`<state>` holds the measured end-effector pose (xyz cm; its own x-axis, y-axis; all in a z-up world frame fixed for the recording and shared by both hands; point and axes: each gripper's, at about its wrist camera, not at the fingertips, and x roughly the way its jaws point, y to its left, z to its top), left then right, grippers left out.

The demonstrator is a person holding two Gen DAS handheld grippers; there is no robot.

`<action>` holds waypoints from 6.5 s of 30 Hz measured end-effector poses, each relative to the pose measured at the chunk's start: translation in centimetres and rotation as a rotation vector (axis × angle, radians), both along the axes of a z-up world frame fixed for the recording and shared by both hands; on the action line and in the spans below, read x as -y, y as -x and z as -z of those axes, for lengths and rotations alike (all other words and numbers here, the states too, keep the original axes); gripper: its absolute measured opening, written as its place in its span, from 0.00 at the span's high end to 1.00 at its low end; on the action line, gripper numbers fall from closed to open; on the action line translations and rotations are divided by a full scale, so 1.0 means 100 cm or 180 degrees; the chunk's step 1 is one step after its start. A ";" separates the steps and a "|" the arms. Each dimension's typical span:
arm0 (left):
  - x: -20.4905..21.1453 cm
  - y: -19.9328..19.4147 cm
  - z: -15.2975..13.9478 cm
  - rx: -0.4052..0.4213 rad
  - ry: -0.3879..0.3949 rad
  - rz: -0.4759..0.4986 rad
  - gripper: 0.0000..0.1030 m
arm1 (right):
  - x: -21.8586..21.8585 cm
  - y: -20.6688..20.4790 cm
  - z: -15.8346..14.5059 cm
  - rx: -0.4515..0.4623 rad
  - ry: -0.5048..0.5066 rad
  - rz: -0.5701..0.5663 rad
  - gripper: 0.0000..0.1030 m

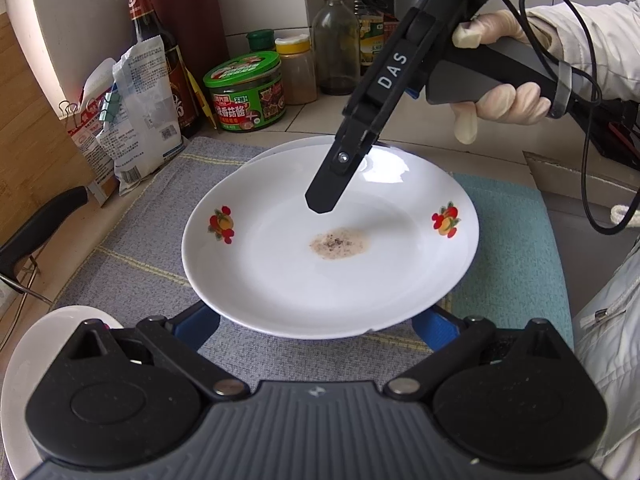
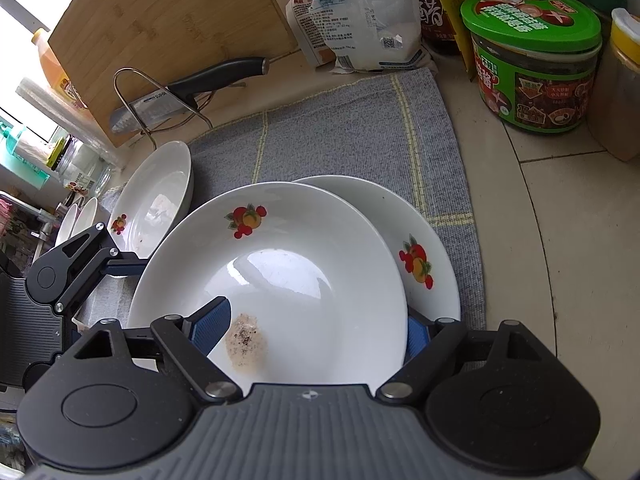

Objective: Organize plates and bowls
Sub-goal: 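Lower the stained plate onto the placed plate and open the right gripper, then withdraw the right gripper while moving the left gripper toward the plate by the cutting board, then grip the rim of the plate by the cutting board with the left gripper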

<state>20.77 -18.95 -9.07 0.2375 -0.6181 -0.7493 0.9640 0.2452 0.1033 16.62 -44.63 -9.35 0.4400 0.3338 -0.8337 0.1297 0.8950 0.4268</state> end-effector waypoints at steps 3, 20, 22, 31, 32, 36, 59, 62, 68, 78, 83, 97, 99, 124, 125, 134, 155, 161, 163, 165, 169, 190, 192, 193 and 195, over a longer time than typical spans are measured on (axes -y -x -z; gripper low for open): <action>-0.002 0.000 -0.001 0.0009 0.0007 0.0004 0.02 | 0.001 0.001 0.000 -0.0005 -0.0018 0.0009 0.12; -0.001 0.001 -0.002 0.0088 -0.0046 0.0018 0.02 | 0.007 0.020 -0.009 -0.0005 -0.0064 0.0104 0.12; -0.002 0.001 -0.002 0.0095 -0.0049 0.0013 0.02 | 0.010 0.024 -0.010 0.0005 -0.0068 0.0140 0.11; -0.005 0.005 -0.003 0.0124 -0.0045 -0.0003 0.01 | 0.011 0.033 -0.020 0.0056 -0.0057 0.0248 0.11; -0.006 0.005 -0.004 0.0130 -0.0036 -0.0012 0.01 | 0.011 0.034 -0.020 0.0060 -0.0052 0.0257 0.11; -0.012 0.009 -0.007 0.0149 0.0000 -0.0040 0.01 | 0.009 0.037 -0.023 0.0074 -0.0018 0.0307 0.11; -0.080 0.056 -0.024 0.0151 0.0207 -0.0382 0.01 | -0.034 0.062 -0.034 0.0097 0.0626 0.0588 0.00; -0.089 0.060 -0.026 0.0144 0.0243 -0.0558 0.01 | -0.050 0.065 -0.040 0.0208 0.0842 0.0554 0.00; -0.108 0.066 -0.028 0.0121 0.0294 -0.1181 0.01 | -0.096 0.071 -0.049 0.0458 0.1319 0.0347 0.00; -0.168 0.081 -0.035 0.0073 0.0442 -0.2111 0.01 | -0.188 0.067 -0.050 0.0824 0.1811 -0.0066 0.00; -0.199 0.088 -0.039 0.0186 0.0547 -0.2320 0.01 | -0.234 0.058 -0.038 0.0785 0.1719 -0.0243 0.00; -0.232 0.081 -0.037 0.0125 0.0642 -0.2749 0.01 | -0.286 0.004 0.020 0.0656 0.1775 -0.0801 0.00; -0.228 0.077 -0.037 0.0107 0.0557 -0.2907 0.01 | -0.284 -0.008 0.027 0.0621 0.1772 -0.0865 0.00; -0.187 0.023 -0.057 -0.0118 0.0449 -0.2670 0.01 | -0.268 -0.034 0.042 0.0924 0.1523 -0.0897 0.00; -0.187 0.017 -0.058 -0.0096 0.0421 -0.2596 0.01 | -0.269 -0.035 0.042 0.0931 0.1524 -0.0882 0.00; -0.179 -0.037 -0.075 -0.0212 0.0224 -0.2175 0.01 | -0.270 -0.051 0.042 0.0866 0.1562 -0.0648 0.00; -0.134 -0.173 -0.036 -0.0790 -0.0123 -0.1874 0.03 | -0.267 -0.043 0.039 0.0923 0.1575 -0.0601 0.00; -0.123 -0.192 -0.018 -0.0957 -0.0232 -0.1745 0.06 | -0.262 -0.041 0.039 0.0934 0.1579 -0.0590 0.00; -0.119 -0.197 -0.012 -0.1015 -0.0278 -0.1707 0.09 | -0.261 -0.040 0.039 0.0943 0.1578 -0.0587 0.00; -0.116 -0.200 -0.009 -0.1029 -0.0297 -0.1687 0.10 | -0.261 -0.039 0.039 0.0957 0.1577 -0.0592 0.00; -0.113 -0.207 -0.003 -0.1081 -0.0290 -0.1654 0.10 | -0.259 -0.039 0.039 0.0979 0.1567 -0.0616 0.00; -0.110 -0.215 0.005 -0.1261 -0.0346 -0.1555 0.17 | -0.252 -0.057 0.043 0.1100 0.1542 -0.0715 0.00; -0.110 -0.216 0.004 -0.1280 -0.0352 -0.1532 0.18 | -0.252 -0.058 0.043 0.1107 0.1540 -0.0724 0.00; -0.110 -0.216 0.004 -0.1288 -0.0360 -0.1513 0.18 | -0.252 -0.060 0.043 0.1110 0.1540 -0.0728 0.00; -0.109 -0.216 0.004 -0.1287 -0.0407 -0.1474 0.18 | -0.252 -0.061 0.044 0.1115 0.1539 -0.0734 0.00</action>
<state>42.36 -8.08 -9.48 0.1417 -0.4185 -0.8971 0.7296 0.6566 -0.1911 22.75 -19.45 -13.73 0.6755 0.0744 -0.7336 -0.1630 0.9854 -0.0501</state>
